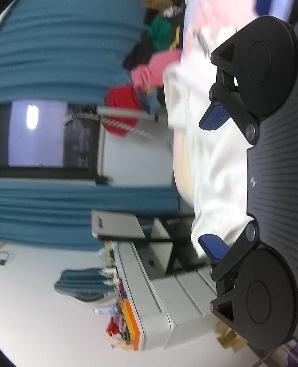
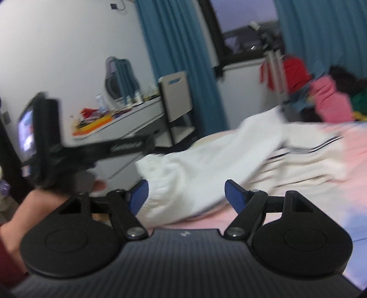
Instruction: Fold clothes
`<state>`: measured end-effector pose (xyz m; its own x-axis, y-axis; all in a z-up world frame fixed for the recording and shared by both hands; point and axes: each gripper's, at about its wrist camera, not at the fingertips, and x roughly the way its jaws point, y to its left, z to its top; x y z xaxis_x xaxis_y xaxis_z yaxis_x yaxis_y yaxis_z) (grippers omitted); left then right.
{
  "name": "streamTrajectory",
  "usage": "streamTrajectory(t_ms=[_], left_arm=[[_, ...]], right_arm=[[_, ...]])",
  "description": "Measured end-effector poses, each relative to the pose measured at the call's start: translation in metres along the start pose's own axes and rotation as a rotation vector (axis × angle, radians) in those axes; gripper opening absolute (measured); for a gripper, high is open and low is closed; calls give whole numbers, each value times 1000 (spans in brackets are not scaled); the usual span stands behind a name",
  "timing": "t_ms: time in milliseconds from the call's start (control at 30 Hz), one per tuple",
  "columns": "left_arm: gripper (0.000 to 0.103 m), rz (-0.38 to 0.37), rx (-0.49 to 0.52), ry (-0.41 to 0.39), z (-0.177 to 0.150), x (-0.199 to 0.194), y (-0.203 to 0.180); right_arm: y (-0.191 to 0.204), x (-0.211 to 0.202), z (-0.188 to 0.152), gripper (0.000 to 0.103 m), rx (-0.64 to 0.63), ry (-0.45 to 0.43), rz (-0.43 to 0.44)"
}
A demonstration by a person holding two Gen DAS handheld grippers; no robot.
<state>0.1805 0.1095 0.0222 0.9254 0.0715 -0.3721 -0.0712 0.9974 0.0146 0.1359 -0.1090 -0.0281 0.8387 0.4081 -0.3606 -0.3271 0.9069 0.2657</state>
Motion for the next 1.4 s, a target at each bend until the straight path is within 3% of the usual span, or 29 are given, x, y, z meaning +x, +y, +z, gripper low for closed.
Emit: streamTrajectory(t_ms=[300,467,600,700,833,967,1100,1200,1300,1367,1400], left_arm=[[98,-112,-21,-39,-59,-88,-73],[98,-115,-6,-41,-85,-89,-79],[98,-136,1,-10,-105,-78,-81],[98,-152,26,6,-116,-46,-86],[97,-146,139,25,-107,8,-112],[97,-180,228,-26,-79,58,-146],[96,-165,288,-93,-38,112,-190],[94,-149,278,-95,-11,154,-221],[81,-149,276,-64,9,195,-250],[63,-137,336,-46,9,213,-266],[59,-130,370,-38,7,221,-275]], right_arm=[[-68,-103,-23,76,-56,-117,-135],[-97,-114,-42,76,-39,-139,-200],[-111,-115,-48,76,79,-144,-201],[-117,-114,-45,76,125,-143,-238],[-138,-113,-48,76,210,-118,-231],[-167,-94,-57,75,222,-54,-286],[-204,-68,-64,77,337,-11,-313],[-222,-46,-69,77,380,21,-302],[-225,-30,-71,76,346,3,-300],[-228,-20,-73,76,326,0,-297],[-230,-16,-75,76,327,2,-285]])
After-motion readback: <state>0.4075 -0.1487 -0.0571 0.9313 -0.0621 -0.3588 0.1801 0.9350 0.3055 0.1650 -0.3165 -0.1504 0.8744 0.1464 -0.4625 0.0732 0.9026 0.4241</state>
